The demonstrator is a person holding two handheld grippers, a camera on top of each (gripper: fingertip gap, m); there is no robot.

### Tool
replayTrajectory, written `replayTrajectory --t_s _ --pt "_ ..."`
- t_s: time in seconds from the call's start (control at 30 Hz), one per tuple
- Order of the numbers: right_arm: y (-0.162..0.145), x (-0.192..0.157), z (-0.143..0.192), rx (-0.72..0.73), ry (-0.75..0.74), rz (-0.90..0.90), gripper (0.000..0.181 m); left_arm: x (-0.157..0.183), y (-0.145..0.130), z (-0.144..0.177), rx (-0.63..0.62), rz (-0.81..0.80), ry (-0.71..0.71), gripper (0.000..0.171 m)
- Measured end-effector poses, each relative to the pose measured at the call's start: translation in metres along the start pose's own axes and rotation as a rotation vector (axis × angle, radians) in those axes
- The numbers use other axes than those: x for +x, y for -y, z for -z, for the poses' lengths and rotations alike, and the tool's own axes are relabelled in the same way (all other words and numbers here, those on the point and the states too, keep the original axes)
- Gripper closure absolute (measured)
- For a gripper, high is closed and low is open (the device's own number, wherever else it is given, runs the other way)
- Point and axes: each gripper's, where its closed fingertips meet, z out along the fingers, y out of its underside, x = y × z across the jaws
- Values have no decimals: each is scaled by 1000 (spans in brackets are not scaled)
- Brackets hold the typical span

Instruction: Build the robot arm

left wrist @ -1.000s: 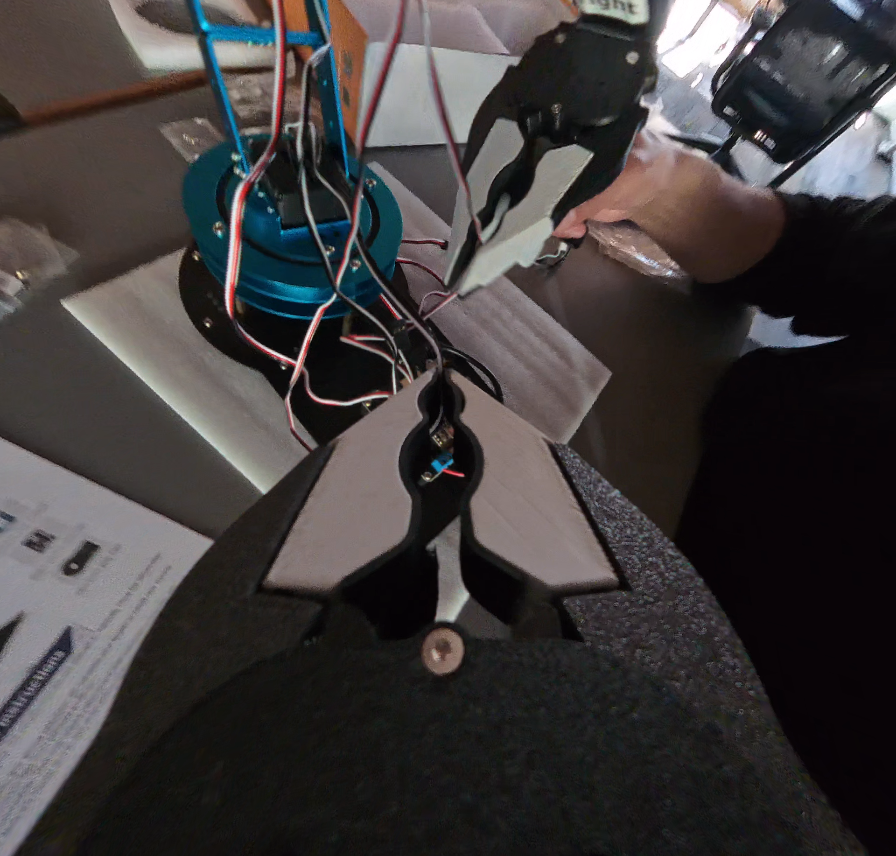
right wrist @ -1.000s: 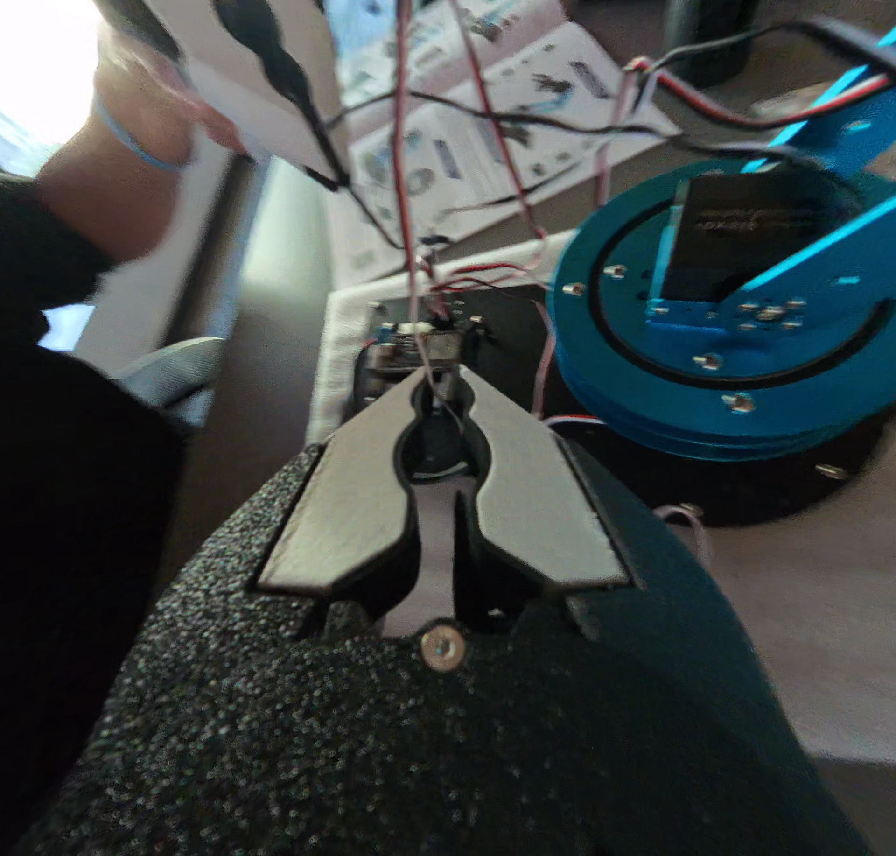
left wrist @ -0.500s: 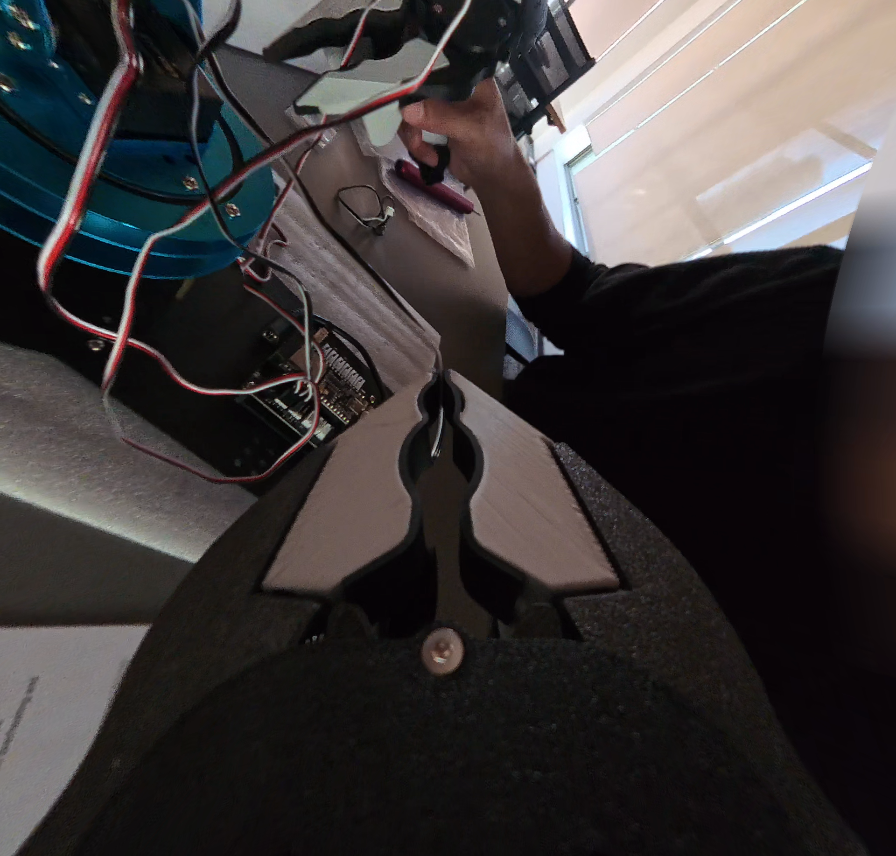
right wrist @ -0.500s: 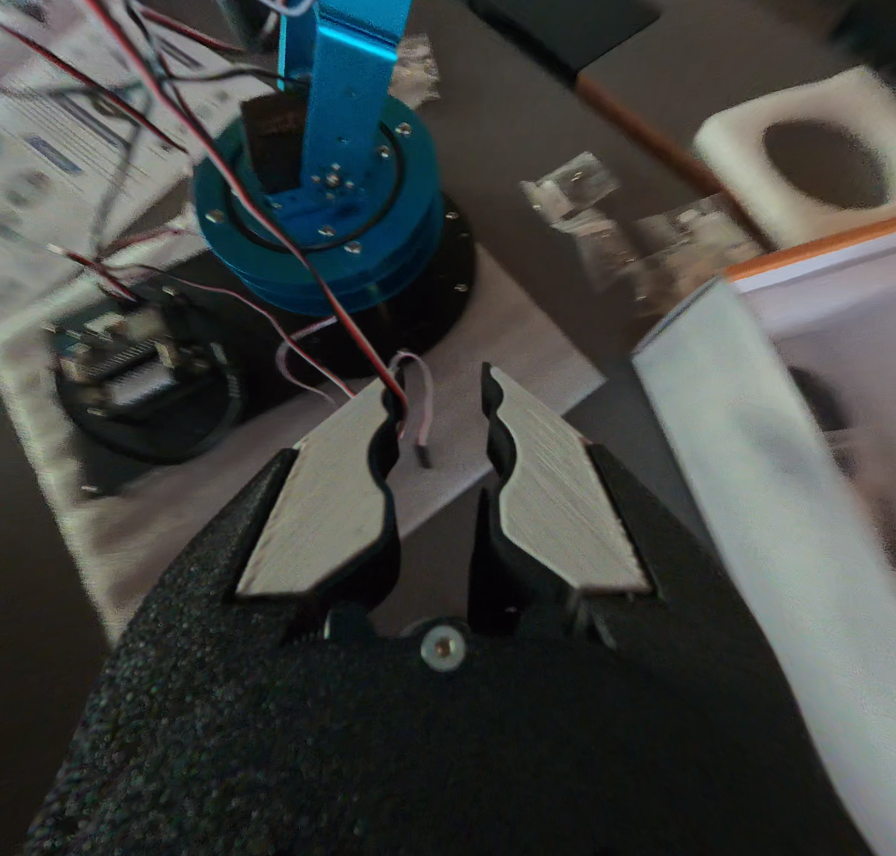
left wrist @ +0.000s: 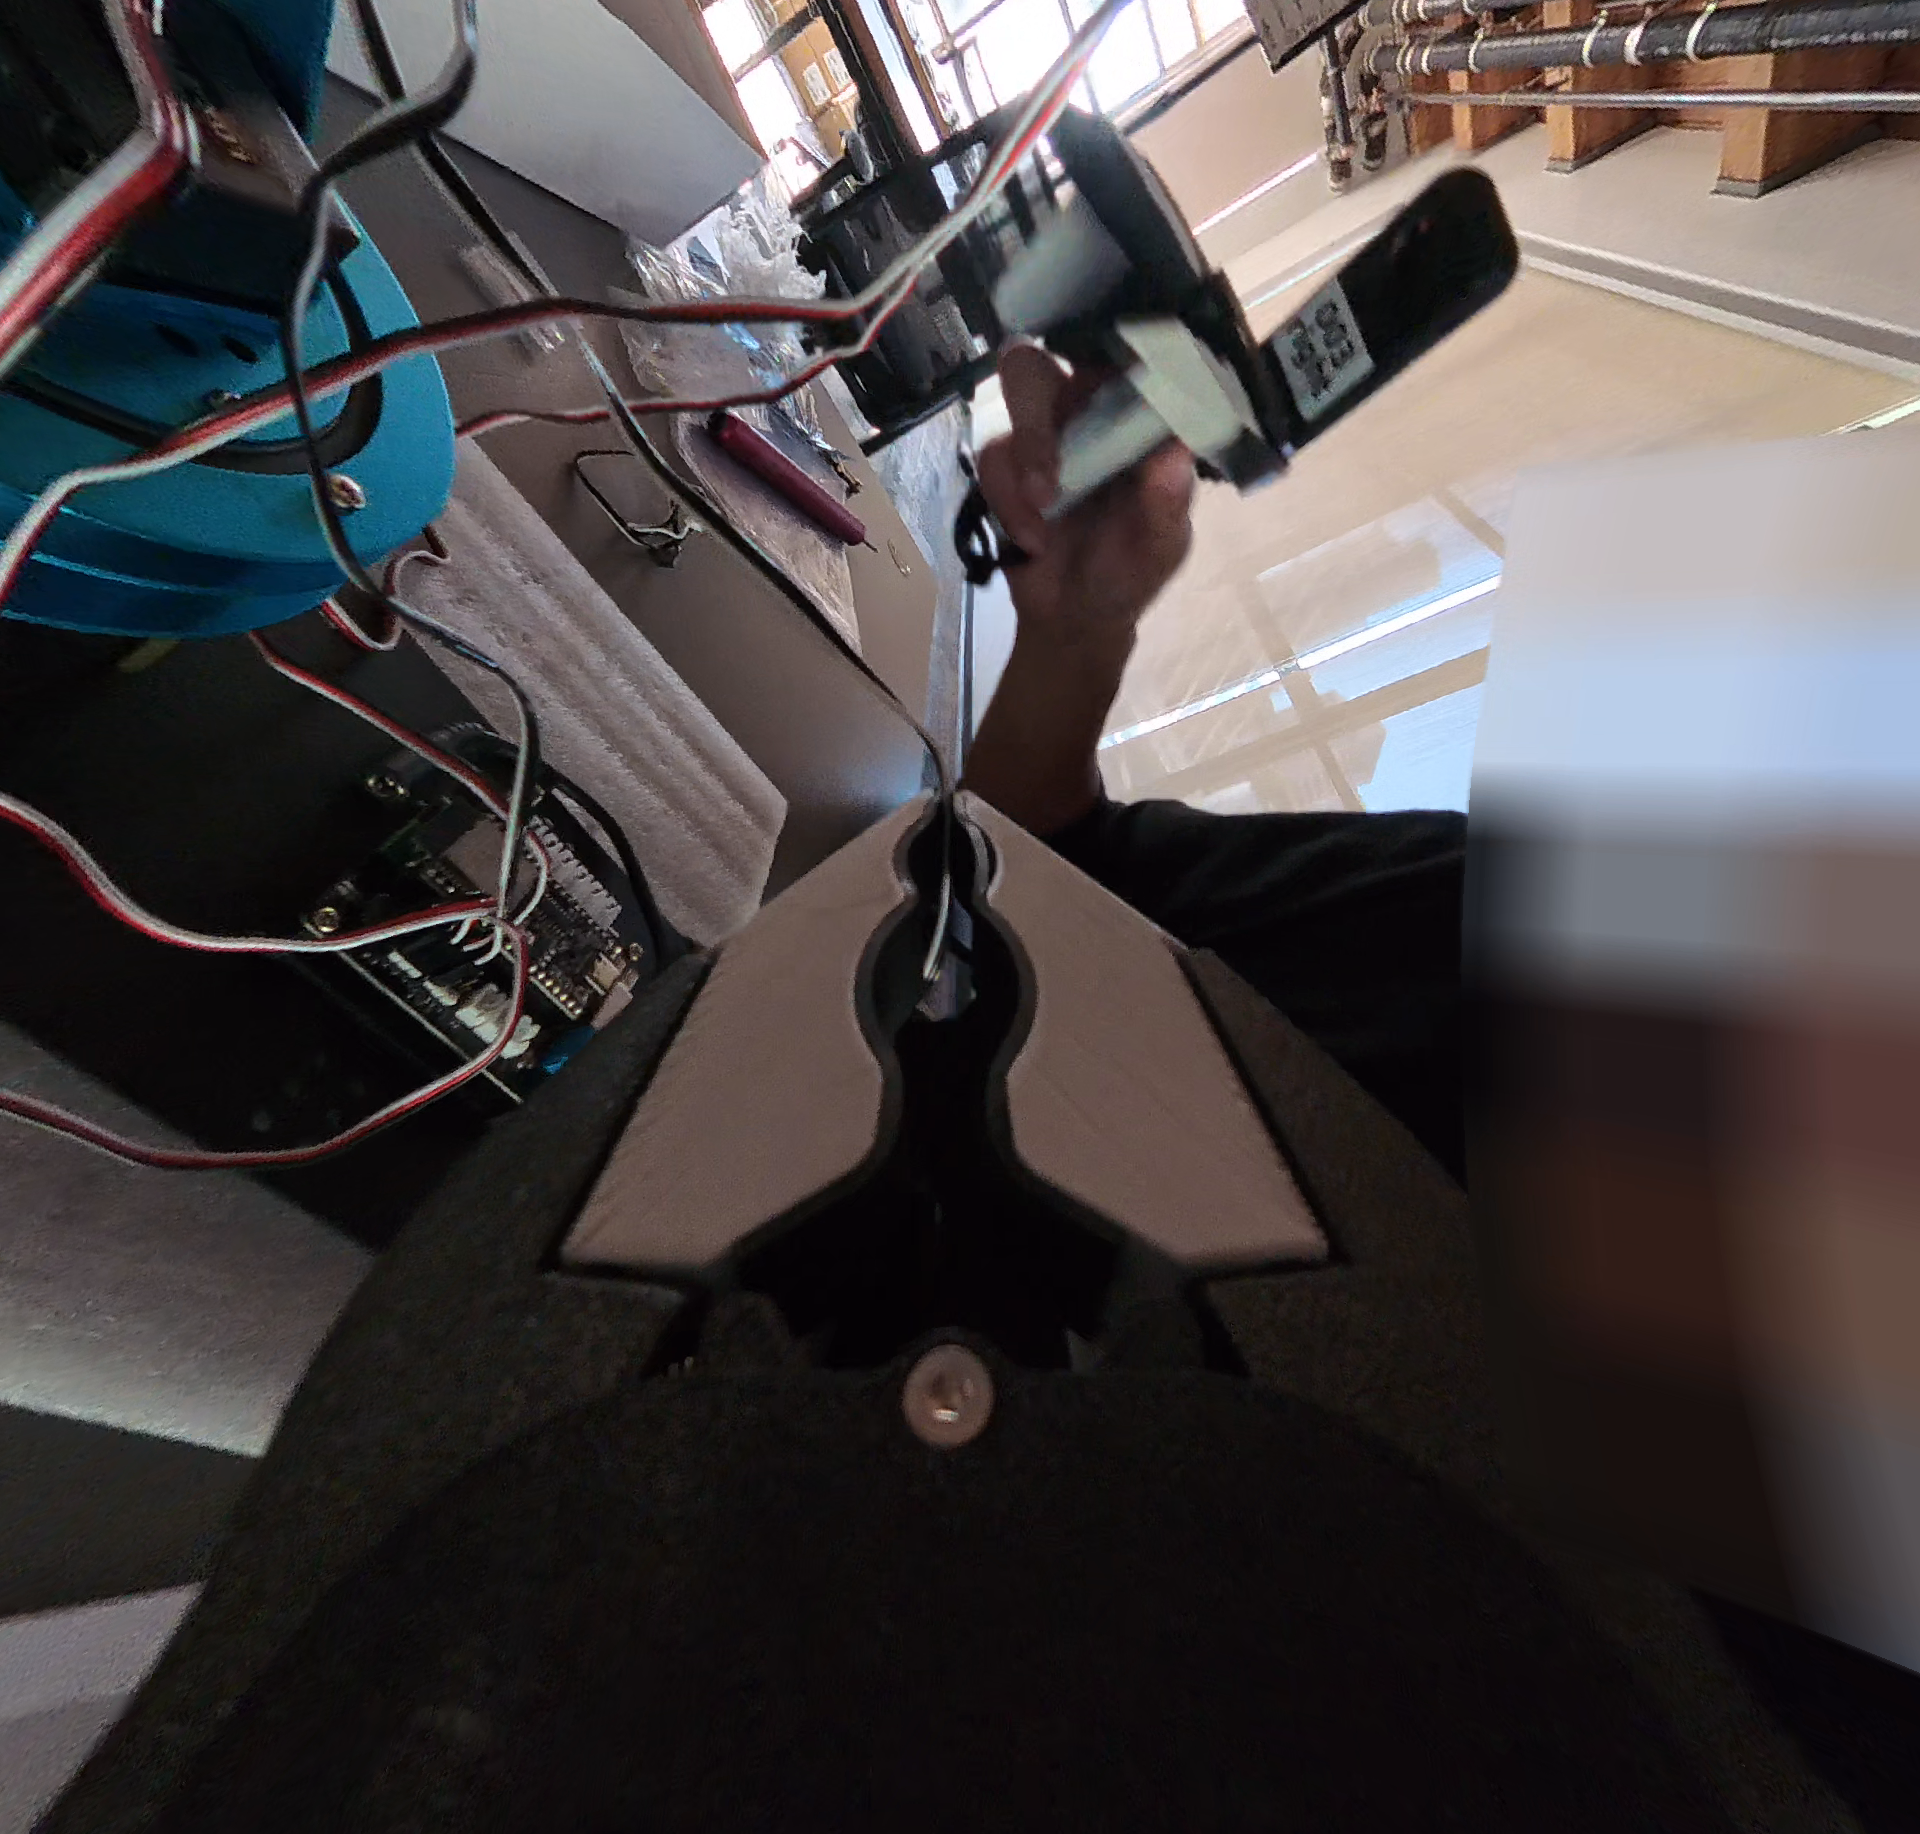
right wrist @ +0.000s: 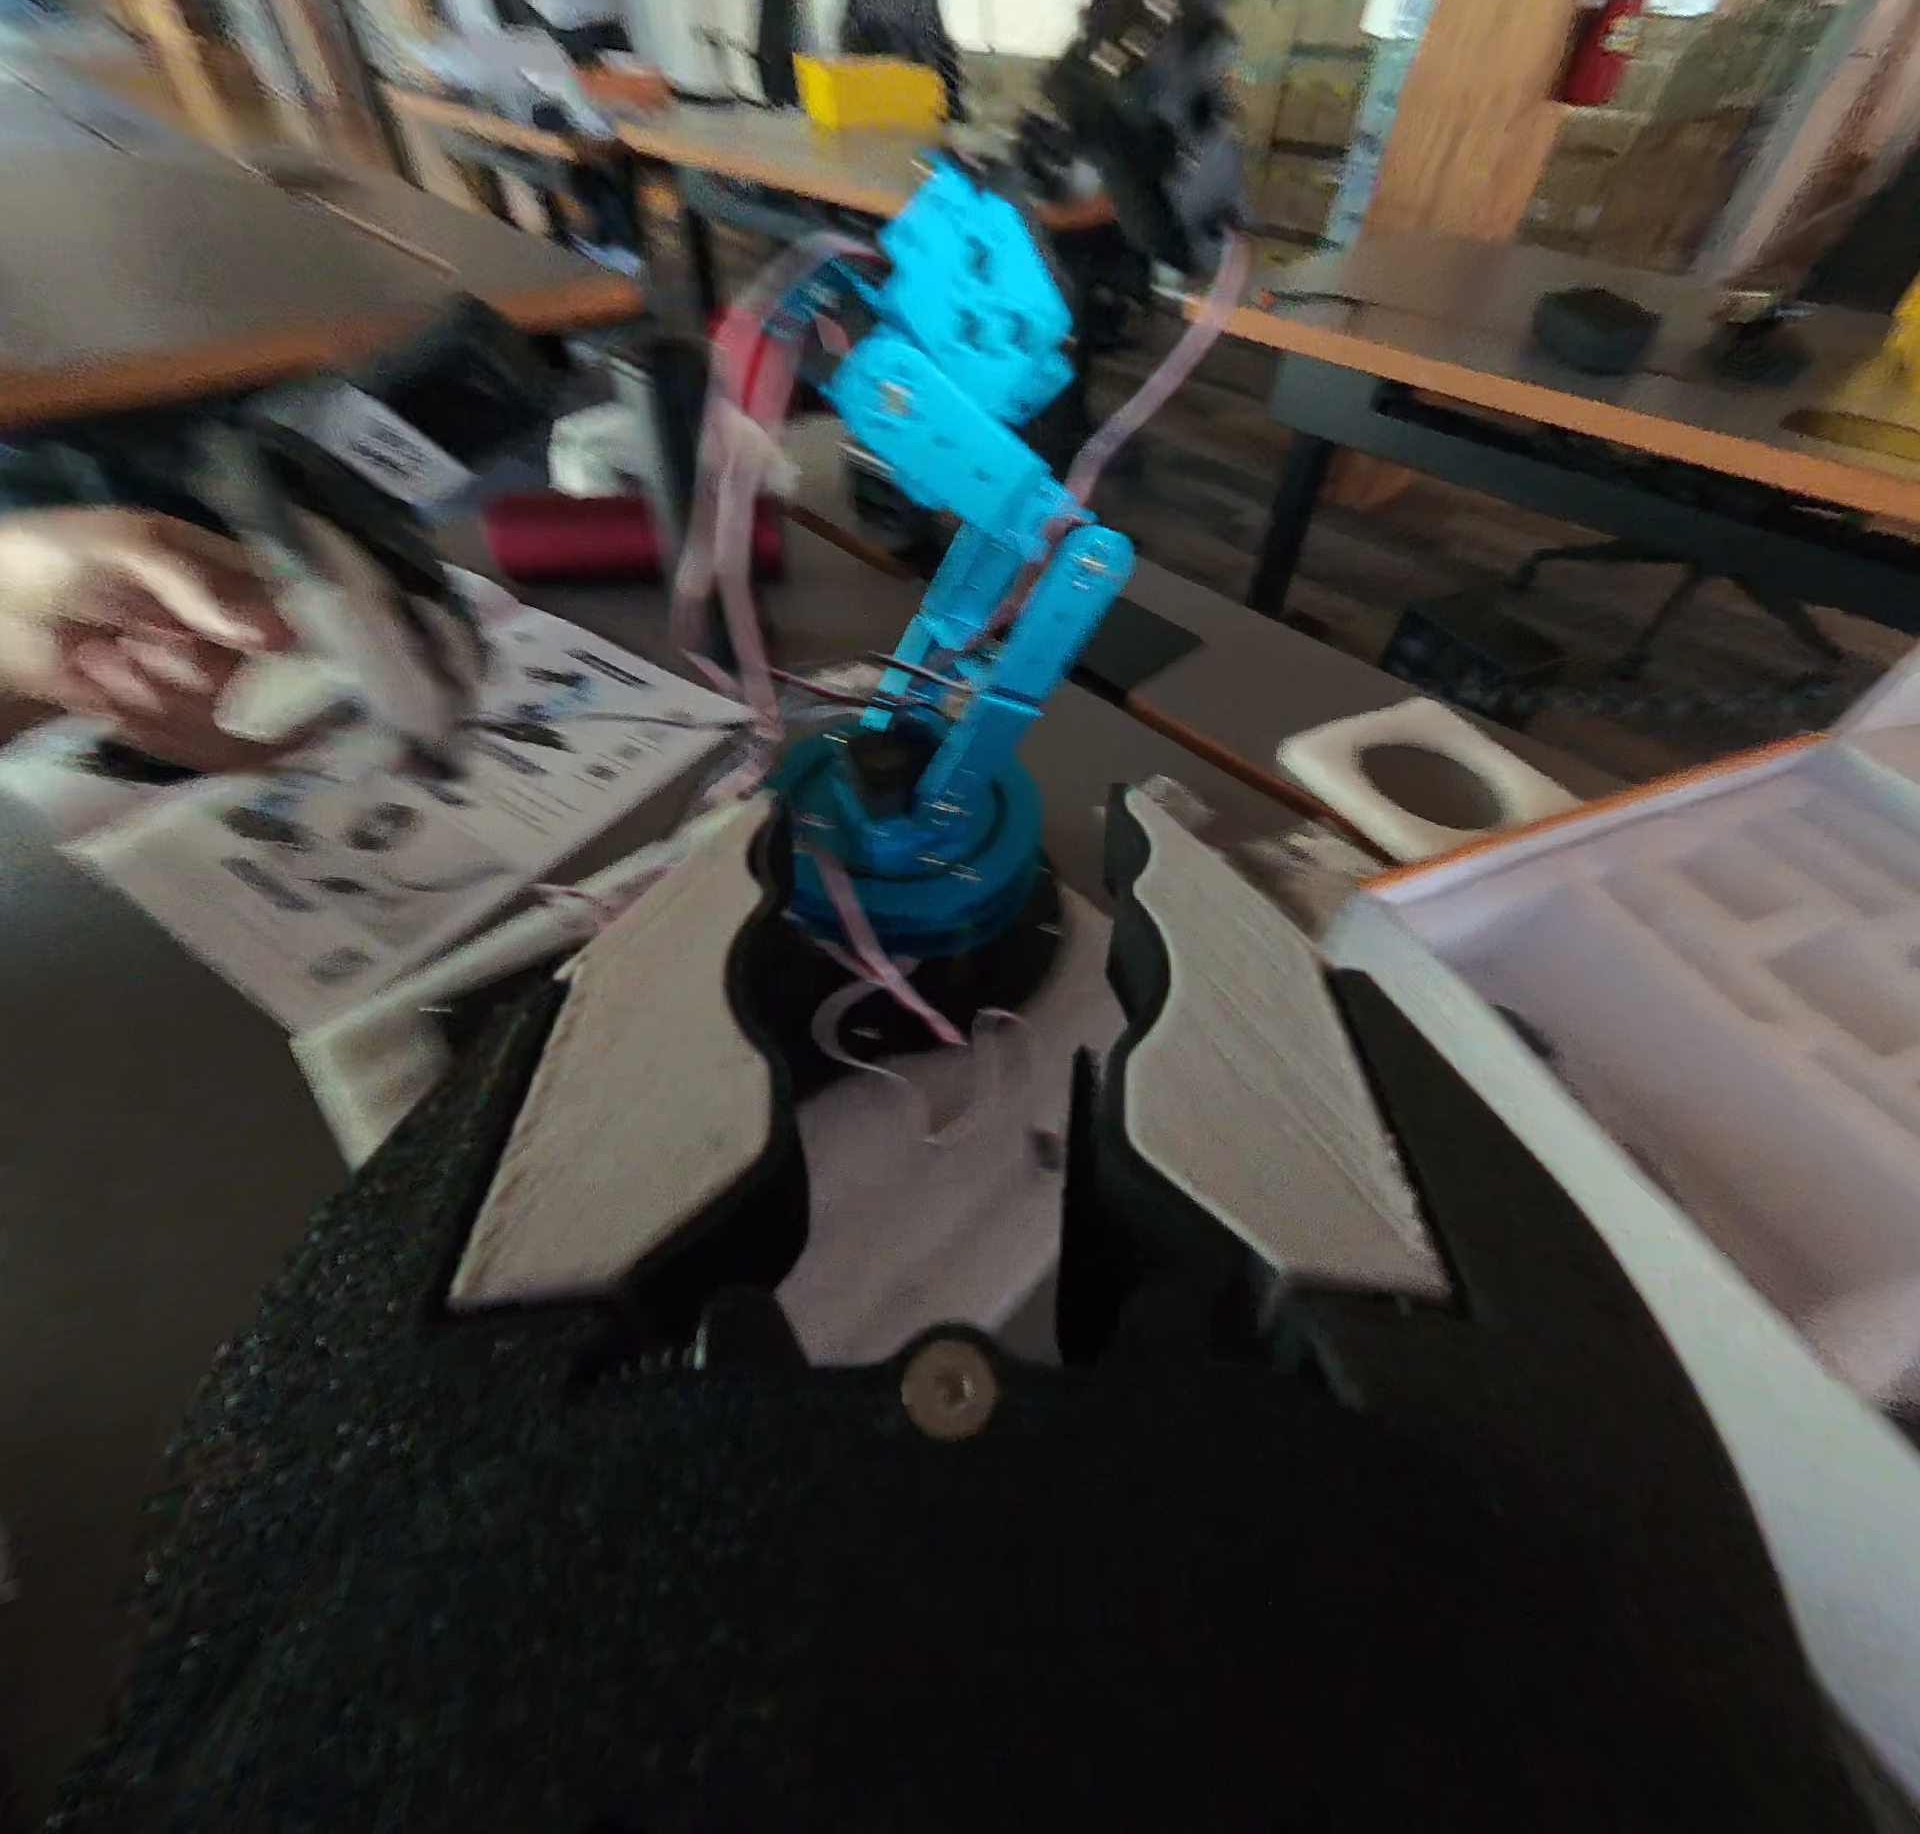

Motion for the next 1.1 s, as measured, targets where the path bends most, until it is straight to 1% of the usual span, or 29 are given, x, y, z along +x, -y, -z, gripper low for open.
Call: replayTrajectory --t_s 0.03,0.07,0.1,0.13,0.17,0.2,0.23,0.3,0.37,0.4,0.47,0.5,0.53,0.6,0.67,0.7,0.73,0.8,0.87,0.9,1.0,1.03,1.1 --pt "5 -22 3 30 79 -27 124 -1 0 -1 10 -4 9 171" --pt "5 -48 2 40 173 -43 132 -1 0 -3 22 -3 18 171" --pt "-2 -76 -3 23 278 -58 140 -2 -1 -3 34 4 29 171" --pt "-15 -106 -12 -25 386 -76 140 -3 -2 -4 50 13 36 171" --pt "-34 -131 -24 -100 472 -88 136 -3 -3 -4 64 21 41 171" --pt "-53 -148 -38 -165 512 -87 133 -3 -4 -6 72 25 49 171" --pt "-67 -159 -50 -200 527 -68 133 -3 -7 -7 76 26 61 171" --pt "-77 -175 -68 -197 544 -40 136 -5 -8 -9 104 33 90 171" --pt "-89 -187 -78 -235 544 15 141 -2 -9 -12 125 51 93 171" --pt "-95 -187 -82 -254 505 63 147 1 -9 -12 132 50 93 171" --pt "-100 -186 -84 -241 421 149 169 3 -9 -13 141 36 120 171" --pt "-101 -184 -85 -229 383 182 172 3 -9 -15 137 32 133 171" --pt "-103 -183 -85 -229 358 209 181 5 -10 -17 131 36 135 171" --pt "-110 -185 -84 -256 356 203 181 5 -11 -20 121 27 159 170" --pt "-112 -182 -82 -269 367 131 178 2 -10 -22 118 -57 201 155" --pt "-111 -180 -80 -279 384 73 181 -3 -8 -18 120 -110 247 145" --pt "-106 -178 -79 -269 402 4 181 -7 -5 -12 146 -159 289 140" --pt "-95 -174 -77 -254 462 -155 181 -9 -5 5 199 -249 327 140" --pt "-86 -176 -78 -271 561 -318 181 -12 -13 22 225 -358 385 141" --pt "-80 -176 -81 -263 595 -375 181 -14 -20 28 217 -443 425 141" --pt "-61 -188 -91 -250 734 -507 181 -30 -49 38 122 -757 617 141" --pt "-55 -191 -95 -236 769 -532 181 -32 -56 39 109 -856 668 141" --pt "-42 -204 -98 -200 883 -571 181 -29 -62 39 146 -980 720 142"
